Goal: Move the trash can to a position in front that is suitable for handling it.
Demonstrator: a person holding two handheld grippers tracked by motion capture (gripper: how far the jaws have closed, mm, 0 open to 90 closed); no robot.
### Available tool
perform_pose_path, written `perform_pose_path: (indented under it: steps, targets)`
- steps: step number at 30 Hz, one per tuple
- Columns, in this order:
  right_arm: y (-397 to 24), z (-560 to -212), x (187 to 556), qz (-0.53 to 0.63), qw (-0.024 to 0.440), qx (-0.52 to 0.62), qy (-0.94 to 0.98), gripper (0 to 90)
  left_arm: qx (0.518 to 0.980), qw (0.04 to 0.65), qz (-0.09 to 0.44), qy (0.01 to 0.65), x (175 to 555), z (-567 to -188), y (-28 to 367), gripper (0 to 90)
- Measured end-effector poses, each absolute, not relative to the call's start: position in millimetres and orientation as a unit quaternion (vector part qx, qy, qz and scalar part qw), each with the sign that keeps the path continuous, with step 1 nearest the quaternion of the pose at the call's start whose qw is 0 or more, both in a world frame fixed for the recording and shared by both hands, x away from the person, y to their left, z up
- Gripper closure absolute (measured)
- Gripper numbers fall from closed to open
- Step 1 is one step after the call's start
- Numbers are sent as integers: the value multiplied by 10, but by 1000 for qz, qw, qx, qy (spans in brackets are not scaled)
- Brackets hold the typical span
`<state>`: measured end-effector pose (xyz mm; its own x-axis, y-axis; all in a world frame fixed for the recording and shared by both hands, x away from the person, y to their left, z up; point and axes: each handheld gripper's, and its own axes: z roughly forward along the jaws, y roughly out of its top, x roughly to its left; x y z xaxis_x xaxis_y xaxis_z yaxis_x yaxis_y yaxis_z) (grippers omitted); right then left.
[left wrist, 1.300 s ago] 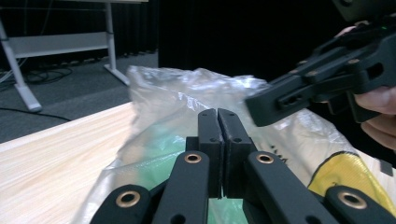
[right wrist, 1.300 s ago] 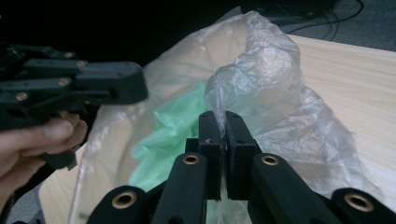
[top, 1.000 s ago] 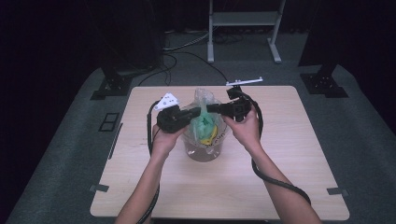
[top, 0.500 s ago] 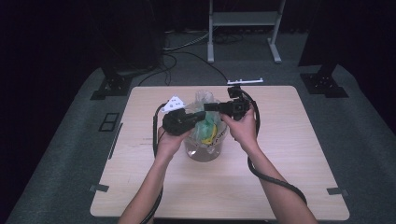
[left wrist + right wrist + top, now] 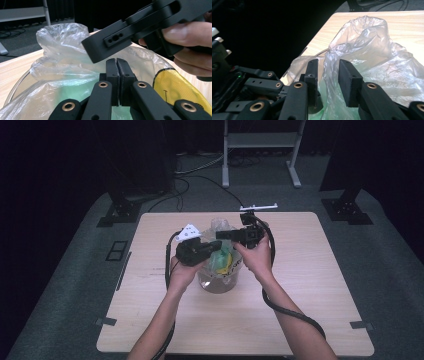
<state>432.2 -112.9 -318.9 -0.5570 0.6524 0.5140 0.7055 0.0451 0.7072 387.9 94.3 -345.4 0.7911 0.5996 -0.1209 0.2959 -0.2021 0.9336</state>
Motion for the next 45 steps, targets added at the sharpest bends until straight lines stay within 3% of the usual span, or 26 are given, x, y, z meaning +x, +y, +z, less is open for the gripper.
perform_pose_path:
  steps: [3, 8, 12, 15, 18, 19, 27, 45]
  targets:
    - [-1115, -3190, 4323, -500, 16, -475, -724, 798, 764, 559, 137, 292, 3870, -3441, 942, 882]
    - [-1118, -3192, 4322, -492, 6, -478, -728, 877, 765, 560, 135, 289, 3845, -3403, 962, 787]
    - [-1127, -3200, 4319, -490, 4, -479, -728, 888, 762, 563, 135, 292, 3832, -3384, 1002, 711]
    - [-1150, -3228, 4324, -492, 11, -479, -727, 894, 756, 569, 127, 297, 3834, -3372, 1040, 605]
    - [-1161, -3244, 4329, -494, 14, -481, -725, 894, 751, 574, 127, 301, 3833, -3353, 1077, 567]
    - [-1169, -3254, 4333, -493, 16, -481, -724, 896, 749, 575, 127, 304, 3831, -3336, 1103, 514]
    - [-1207, -3268, 4331, -497, 24, -481, -722, 899, 740, 578, 139, 314, 3809, -3291, 1238, 388]
    - [-1388, -3244, 4324, -522, 42, -480, -704, 900, 724, 569, 157, 356, 3759, -3370, 1659, 282]
